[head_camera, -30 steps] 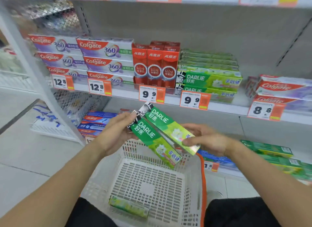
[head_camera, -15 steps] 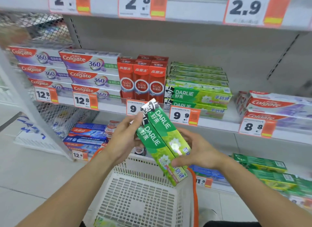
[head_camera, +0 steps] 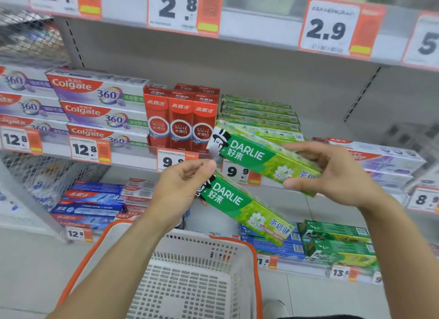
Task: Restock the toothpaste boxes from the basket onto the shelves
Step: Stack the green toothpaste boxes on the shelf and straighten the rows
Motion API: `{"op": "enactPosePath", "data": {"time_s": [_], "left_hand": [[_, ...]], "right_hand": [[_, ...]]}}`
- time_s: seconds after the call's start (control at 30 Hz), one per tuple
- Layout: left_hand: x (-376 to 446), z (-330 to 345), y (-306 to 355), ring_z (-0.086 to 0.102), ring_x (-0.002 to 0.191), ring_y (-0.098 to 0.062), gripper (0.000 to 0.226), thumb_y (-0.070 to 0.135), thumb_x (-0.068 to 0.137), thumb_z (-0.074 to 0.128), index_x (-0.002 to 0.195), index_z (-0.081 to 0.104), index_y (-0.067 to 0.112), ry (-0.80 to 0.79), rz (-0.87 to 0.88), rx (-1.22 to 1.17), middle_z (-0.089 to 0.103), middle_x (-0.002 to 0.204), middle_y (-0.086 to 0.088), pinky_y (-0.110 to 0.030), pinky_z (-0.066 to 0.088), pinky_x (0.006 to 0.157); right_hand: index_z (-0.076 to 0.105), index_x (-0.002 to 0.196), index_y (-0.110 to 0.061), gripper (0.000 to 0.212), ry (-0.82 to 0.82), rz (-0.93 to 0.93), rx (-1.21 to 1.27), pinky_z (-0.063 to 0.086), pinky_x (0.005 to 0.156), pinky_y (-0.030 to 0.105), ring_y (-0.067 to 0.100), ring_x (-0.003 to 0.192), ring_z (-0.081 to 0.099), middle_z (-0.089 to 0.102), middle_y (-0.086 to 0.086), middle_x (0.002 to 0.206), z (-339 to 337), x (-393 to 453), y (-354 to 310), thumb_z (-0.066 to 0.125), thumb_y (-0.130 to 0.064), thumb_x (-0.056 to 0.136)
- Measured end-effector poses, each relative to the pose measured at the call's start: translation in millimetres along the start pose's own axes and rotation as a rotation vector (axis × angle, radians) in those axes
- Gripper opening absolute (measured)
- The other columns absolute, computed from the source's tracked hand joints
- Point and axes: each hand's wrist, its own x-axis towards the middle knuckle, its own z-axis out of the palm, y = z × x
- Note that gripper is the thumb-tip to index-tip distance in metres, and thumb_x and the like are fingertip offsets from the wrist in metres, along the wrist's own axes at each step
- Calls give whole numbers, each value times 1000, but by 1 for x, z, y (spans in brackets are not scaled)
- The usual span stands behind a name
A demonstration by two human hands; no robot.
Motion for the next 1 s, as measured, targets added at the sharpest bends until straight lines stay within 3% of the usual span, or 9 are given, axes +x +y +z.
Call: {"op": "enactPosePath", "data": {"time_s": [0.1,0.17,0.33,0.43,0.63,0.73,0.8,0.9,1.0], "left_hand": [[1,1,1,70,84,-17,36,44,79,68,100,74,16,59,-1,-43,77,94,-8,-34,57,68],[2,0,3,70,83,-17,40,45,82,66,104,73,13,81,1,-71,77,94,-8,-31,54,66],[5,-1,7,70,82,-20,48,44,84,62,114,67,6,95,-2,-172,75,102,-16,-25,52,51],[8,-2,8,70,86,-24,47,42,84,62,115,67,7,107,0,-190,75,104,-15,-26,53,52],[15,-2,15,68,103,-40,50,45,81,64,114,68,8,131,16,-227,73,108,-18,-63,49,90],[15,0,19,69,102,-36,48,45,81,63,111,68,8,130,24,-249,73,108,-19,-66,47,94],[14,4,23,69,102,-35,48,44,81,62,111,67,7,129,40,-271,72,110,-21,-59,50,91],[11,14,32,70,98,-27,52,43,78,63,114,66,6,113,79,-323,71,114,-22,-45,54,86],[9,20,35,69,107,-28,61,49,77,63,120,63,7,45,123,-320,71,116,-16,-42,57,86]], "right_hand": [[65,123,-28,65,147,-39,-96,56,90,27,7,99,70,74,-15,112,-19,32,-5,88,-30,63],[61,129,-25,65,184,-73,-264,51,93,20,1,95,68,72,-8,113,-29,63,-2,87,-30,70],[54,139,-33,67,96,9,-658,43,107,46,35,121,51,56,11,124,-53,140,12,83,-35,79],[43,148,-37,64,-46,140,-776,36,110,42,35,130,40,45,12,136,-49,159,17,72,-38,90],[33,152,-37,67,76,133,-816,29,115,49,32,139,32,34,10,151,-34,146,16,64,-44,93],[57,135,-23,48,292,-132,-602,47,103,41,19,119,57,60,5,129,-11,101,-7,63,-47,94],[67,120,-25,36,152,-181,-380,54,90,32,8,100,66,70,-6,111,3,63,-27,63,-48,92],[58,128,-45,55,-223,-91,-383,52,93,22,-2,109,63,66,-22,120,11,28,-41,69,-65,78],[64,124,-42,54,-175,-125,-343,48,100,19,-5,115,61,68,-23,120,2,24,-41,79,-51,72]]}}
